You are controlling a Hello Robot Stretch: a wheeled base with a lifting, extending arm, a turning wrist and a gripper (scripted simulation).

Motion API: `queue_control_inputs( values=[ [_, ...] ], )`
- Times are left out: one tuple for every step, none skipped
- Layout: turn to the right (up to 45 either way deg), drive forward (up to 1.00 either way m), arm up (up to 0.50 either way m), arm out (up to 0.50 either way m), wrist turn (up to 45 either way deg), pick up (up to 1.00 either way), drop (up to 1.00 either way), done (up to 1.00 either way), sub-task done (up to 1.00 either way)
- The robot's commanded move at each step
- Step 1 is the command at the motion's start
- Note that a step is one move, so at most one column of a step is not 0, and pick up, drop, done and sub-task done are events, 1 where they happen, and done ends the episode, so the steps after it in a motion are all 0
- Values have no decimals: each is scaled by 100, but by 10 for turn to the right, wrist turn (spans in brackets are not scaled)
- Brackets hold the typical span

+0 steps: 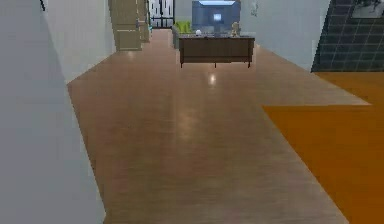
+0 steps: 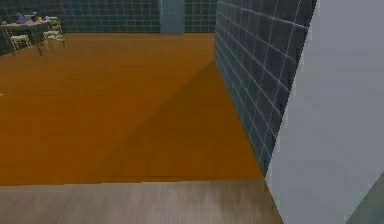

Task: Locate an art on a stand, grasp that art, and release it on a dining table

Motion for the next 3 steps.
queue_control_inputs(
  values=[
    [0,100,0,0,0,0,0,0,0],
    [0,100,0,0,0,0,0,0,0],
    [0,100,0,0,0,0,0,0,0]
  ],
)
